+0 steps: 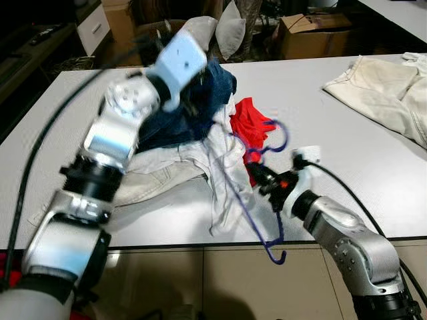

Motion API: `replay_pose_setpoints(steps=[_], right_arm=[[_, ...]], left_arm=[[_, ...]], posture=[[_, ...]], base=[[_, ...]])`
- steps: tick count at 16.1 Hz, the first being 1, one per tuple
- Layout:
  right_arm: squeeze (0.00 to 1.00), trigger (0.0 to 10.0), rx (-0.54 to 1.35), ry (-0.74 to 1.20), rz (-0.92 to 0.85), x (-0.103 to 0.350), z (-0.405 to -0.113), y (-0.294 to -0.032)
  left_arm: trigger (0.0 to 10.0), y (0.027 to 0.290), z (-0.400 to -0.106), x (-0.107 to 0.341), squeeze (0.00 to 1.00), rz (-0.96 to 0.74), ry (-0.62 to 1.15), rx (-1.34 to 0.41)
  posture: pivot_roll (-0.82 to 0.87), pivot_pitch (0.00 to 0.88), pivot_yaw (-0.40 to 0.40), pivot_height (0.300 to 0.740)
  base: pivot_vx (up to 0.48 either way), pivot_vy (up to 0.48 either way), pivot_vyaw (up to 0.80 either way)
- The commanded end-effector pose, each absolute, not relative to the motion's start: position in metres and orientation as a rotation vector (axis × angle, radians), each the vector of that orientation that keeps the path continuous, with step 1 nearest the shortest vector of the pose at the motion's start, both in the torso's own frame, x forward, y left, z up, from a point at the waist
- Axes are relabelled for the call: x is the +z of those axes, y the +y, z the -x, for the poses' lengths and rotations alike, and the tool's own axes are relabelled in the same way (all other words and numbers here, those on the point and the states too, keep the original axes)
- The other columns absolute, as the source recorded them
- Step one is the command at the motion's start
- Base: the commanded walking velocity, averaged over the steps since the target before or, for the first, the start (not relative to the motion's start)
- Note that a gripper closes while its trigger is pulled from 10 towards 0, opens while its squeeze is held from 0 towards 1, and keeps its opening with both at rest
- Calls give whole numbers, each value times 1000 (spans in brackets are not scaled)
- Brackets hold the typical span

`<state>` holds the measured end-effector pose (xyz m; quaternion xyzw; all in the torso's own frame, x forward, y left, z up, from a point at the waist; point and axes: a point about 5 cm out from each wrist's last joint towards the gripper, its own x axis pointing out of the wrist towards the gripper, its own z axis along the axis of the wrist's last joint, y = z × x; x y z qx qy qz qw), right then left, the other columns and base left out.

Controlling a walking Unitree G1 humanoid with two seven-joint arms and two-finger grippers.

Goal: Hang hanger

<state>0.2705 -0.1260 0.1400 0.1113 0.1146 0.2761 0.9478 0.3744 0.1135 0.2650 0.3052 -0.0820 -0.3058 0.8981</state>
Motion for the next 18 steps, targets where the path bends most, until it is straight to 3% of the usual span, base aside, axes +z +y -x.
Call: replay_pose_setpoints(steps=[1,2,8,13,14,18], right_arm=[[0,10000,531,212,-255,146,-273,-129],[0,10000,535,204,-268,147,-272,-125],[0,10000,596,197,-307,150,-269,-109],[0,10000,568,175,-384,154,-273,-113],[0,10000,565,173,-399,154,-273,-114],[0,10000,559,169,-420,155,-274,-116]], left_arm=[[10000,110,-372,261,0,-633,-158,-654],[10000,104,-369,248,1000,-593,-123,-701],[10000,105,-359,228,1000,-636,-78,-736],[10000,136,-337,195,988,-744,21,-762],[10000,139,-333,191,0,-753,36,-776],[10000,144,-327,181,0,-761,50,-705]], posture=[[30,0,82,740],[24,0,85,740],[32,0,85,740],[39,0,82,740],[41,0,80,740],[42,0,81,740]], base=[[0,0,0],[0,0,0],[0,0,0],[0,0,0],[0,0,0],[0,0,0]])
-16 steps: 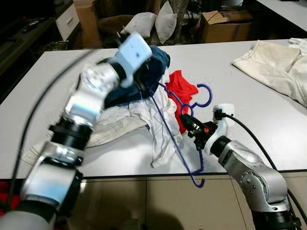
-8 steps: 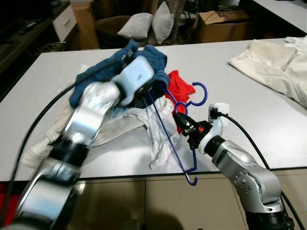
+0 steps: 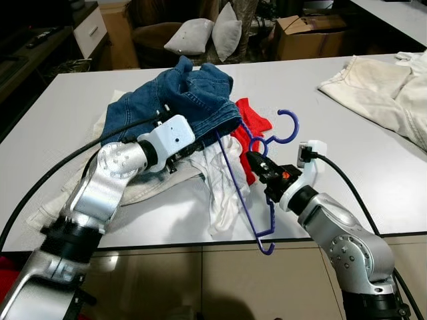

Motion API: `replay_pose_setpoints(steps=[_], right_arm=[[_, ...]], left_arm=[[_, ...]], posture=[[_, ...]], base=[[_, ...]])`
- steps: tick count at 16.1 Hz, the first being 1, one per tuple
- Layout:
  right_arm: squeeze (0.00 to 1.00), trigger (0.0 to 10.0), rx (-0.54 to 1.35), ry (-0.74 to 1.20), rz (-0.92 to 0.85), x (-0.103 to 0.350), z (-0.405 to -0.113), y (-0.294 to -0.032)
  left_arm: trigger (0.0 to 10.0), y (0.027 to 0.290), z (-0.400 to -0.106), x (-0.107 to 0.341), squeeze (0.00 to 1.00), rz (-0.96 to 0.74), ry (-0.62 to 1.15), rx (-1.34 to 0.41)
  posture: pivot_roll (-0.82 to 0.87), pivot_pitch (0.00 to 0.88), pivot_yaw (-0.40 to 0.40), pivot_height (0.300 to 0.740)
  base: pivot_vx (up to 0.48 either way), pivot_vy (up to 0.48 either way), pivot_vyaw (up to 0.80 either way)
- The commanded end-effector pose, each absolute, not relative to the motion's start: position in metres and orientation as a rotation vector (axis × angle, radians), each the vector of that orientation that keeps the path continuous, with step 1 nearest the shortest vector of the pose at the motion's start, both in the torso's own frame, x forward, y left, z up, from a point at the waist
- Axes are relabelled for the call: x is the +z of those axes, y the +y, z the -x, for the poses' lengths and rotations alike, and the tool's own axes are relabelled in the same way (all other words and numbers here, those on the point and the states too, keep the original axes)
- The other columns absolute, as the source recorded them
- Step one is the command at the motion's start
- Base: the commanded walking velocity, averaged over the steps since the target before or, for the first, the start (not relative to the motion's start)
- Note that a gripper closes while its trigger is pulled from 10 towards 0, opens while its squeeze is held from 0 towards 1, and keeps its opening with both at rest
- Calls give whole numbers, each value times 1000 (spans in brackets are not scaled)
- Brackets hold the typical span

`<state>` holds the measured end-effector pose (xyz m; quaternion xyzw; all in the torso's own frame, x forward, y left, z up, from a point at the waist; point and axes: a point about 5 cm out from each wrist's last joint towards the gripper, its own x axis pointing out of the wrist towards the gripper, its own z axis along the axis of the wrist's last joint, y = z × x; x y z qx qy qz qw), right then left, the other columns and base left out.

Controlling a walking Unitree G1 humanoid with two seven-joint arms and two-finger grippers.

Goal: Hang hanger

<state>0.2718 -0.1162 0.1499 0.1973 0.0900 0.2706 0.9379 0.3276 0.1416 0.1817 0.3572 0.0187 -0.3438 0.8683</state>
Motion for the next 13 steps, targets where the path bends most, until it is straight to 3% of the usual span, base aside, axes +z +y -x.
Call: replay_pose_setpoints(steps=[1,4,7,12,13], right_arm=[[0,10000,558,170,-422,155,-274,-116],[0,10000,563,169,-426,156,-274,-115],[0,10000,560,157,-444,159,-275,-116],[0,10000,567,161,-438,158,-275,-116],[0,10000,565,161,-438,158,-275,-116]], left_arm=[[10000,143,-327,178,0,-766,47,-676],[10000,139,-328,167,0,-773,28,-543],[10000,145,-330,158,0,-882,-9,-412],[10000,148,-332,148,0,-944,-39,-330],[9216,148,-333,150,0,-931,-55,-328]], posture=[[41,0,81,740],[39,0,82,740],[39,0,80,740],[35,0,80,740],[35,0,79,740]], base=[[0,0,0],[0,0,0],[0,0,0],[0,0,0],[0,0,0]])
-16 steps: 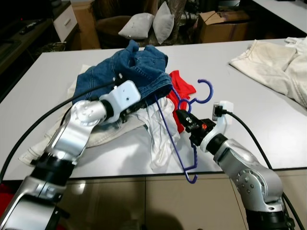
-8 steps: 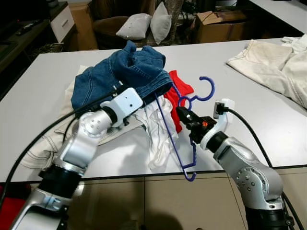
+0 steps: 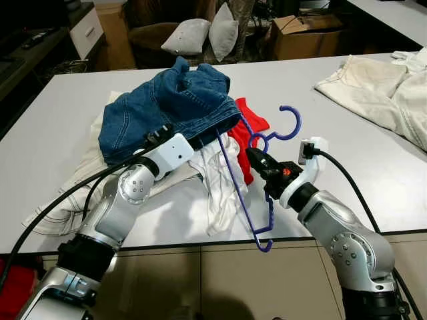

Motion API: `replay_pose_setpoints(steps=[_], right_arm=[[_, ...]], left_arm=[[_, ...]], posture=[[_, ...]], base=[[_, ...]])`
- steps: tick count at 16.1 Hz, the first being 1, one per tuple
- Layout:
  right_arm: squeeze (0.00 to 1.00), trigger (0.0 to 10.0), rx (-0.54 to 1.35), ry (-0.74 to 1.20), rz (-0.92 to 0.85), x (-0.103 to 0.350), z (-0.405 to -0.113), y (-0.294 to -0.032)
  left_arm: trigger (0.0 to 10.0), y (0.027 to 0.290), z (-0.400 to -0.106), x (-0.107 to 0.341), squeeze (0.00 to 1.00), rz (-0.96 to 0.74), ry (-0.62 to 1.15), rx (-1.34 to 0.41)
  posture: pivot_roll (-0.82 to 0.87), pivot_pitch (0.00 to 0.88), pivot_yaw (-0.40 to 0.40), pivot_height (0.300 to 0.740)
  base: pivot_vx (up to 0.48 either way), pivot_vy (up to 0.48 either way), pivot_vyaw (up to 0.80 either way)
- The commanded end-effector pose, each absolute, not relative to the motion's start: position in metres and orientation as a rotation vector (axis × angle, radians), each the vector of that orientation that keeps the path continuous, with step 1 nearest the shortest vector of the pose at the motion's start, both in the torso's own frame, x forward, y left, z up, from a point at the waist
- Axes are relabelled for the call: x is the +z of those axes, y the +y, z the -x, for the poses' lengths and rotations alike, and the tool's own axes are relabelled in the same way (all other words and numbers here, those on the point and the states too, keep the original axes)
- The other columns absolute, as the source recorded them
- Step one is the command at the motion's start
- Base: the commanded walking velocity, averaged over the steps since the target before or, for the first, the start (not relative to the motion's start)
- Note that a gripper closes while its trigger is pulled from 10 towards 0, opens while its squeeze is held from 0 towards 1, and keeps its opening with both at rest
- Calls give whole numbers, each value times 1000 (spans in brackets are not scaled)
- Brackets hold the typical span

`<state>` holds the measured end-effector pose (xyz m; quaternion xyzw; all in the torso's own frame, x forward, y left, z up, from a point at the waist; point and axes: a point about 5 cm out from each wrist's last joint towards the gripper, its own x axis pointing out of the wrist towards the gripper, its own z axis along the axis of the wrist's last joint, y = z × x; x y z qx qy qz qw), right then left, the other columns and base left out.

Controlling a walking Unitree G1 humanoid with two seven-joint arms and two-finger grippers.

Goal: Hang hanger

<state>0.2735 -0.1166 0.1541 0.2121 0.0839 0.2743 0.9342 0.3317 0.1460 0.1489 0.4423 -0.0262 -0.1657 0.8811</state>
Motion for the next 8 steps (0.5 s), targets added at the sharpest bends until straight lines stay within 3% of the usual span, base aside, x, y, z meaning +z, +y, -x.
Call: replay_pose_setpoints(steps=[1,8], right_arm=[[0,10000,561,163,-440,158,-275,-117],[0,10000,531,138,-470,160,-284,-121]], left_arm=[[0,146,-335,157,0,-903,-100,-354],[0,151,-334,174,0,-852,-122,-450]], posture=[[35,0,79,740],[37,0,81,740]], base=[[0,0,0],[0,0,0]])
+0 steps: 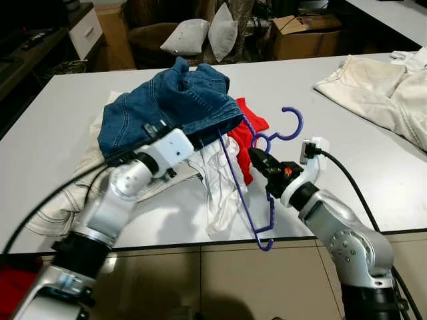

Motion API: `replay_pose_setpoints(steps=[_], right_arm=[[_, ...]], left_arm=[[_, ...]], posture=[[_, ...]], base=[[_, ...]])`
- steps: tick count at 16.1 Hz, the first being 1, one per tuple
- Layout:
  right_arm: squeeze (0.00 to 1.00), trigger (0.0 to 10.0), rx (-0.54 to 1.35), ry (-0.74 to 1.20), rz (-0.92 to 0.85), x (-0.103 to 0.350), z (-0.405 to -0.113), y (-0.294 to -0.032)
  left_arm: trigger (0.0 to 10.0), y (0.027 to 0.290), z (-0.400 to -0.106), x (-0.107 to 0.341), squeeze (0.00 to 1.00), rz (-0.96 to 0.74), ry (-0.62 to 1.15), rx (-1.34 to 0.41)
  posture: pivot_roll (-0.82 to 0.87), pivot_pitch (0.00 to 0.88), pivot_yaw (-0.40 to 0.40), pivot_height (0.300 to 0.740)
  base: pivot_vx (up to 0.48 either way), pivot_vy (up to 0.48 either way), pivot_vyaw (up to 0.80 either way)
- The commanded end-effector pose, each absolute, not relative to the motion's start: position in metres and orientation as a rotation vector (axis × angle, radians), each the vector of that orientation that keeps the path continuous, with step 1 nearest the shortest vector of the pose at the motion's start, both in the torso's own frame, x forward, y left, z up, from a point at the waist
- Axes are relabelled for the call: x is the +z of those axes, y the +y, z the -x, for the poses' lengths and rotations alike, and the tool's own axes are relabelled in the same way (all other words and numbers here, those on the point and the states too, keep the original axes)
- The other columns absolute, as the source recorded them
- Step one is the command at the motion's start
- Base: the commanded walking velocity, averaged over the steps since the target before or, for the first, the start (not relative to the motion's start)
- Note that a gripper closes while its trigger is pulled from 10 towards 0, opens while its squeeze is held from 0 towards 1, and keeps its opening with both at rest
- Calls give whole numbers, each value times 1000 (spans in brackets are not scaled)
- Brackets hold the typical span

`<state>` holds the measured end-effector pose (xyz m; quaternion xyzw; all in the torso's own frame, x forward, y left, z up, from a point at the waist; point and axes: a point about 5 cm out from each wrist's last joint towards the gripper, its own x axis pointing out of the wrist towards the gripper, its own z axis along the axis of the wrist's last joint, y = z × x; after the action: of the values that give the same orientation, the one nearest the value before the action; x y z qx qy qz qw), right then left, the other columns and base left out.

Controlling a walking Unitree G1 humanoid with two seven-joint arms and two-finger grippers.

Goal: Hang hanger

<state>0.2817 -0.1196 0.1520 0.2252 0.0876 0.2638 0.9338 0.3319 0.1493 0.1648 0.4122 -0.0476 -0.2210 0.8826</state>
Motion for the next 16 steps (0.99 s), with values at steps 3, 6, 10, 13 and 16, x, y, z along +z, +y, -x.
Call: replay_pose_setpoints(steps=[3,6,10,13,16], right_arm=[[0,10000,532,122,-481,163,-292,-122],[0,10000,543,113,-501,165,-297,-119],[0,10000,520,-3,-644,187,-325,-120],[0,10000,487,-75,-781,202,-342,-126],[0,10000,485,-140,-1055,220,-360,-126]], left_arm=[[0,162,-340,182,0,-859,-113,-427],[0,160,-342,189,0,-774,-87,-460],[0,116,-336,232,0,-412,-86,-810],[0,109,-334,259,0,-372,-107,-920],[0,105,-332,290,0,-271,-105,-984]], posture=[[47,0,71,740],[46,0,68,740],[66,0,59,740],[85,0,50,740],[99,0,43,740]], base=[[0,0,0],[0,0,0],[0,0,0],[0,0,0],[0,0,0]])
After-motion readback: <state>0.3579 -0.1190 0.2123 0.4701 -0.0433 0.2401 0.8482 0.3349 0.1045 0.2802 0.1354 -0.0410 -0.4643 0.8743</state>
